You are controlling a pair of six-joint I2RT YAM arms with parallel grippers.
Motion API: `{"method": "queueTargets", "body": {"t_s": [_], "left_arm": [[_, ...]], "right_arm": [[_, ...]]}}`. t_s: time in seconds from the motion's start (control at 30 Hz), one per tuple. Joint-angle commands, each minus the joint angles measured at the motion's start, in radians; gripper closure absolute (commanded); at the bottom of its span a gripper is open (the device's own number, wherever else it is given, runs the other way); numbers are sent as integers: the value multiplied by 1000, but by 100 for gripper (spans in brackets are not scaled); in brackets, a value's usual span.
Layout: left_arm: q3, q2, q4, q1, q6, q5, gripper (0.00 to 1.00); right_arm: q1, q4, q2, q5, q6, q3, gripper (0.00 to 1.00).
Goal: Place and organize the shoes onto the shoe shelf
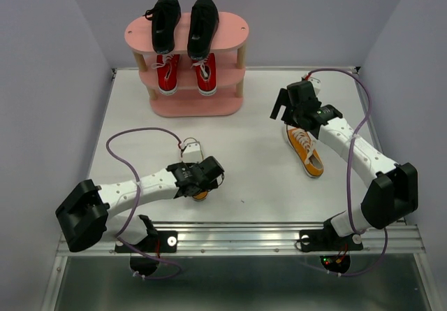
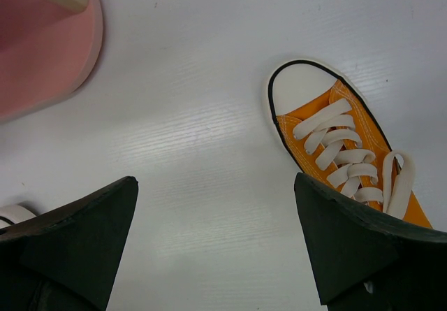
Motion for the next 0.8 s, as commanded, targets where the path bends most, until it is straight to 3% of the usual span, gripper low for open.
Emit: {"method": "queueTargets", "body": {"t_s": [0.0, 0.1, 0.4, 0.43, 0.5, 0.77], "left_arm": [[-19, -7, 11, 3, -51, 11, 8], [-34, -19, 5, 3, -71, 31, 9], [-68, 6, 11, -9, -121, 51, 49], [-65, 9, 8, -10, -118, 45, 72], [-48, 10, -13, -9, -114, 28, 100], [92, -85, -119, -7, 33, -124, 100]], "right_arm": [[-6, 45, -20, 4, -5, 12, 1], [-6, 45, -17, 2, -2, 9, 1], [-6, 48, -8, -1, 8, 8, 1], [-6, 50, -10, -1, 7, 6, 1], [-6, 48, -7, -1, 8, 9, 1], [-6, 48, -8, 2, 14, 3, 1]]}}
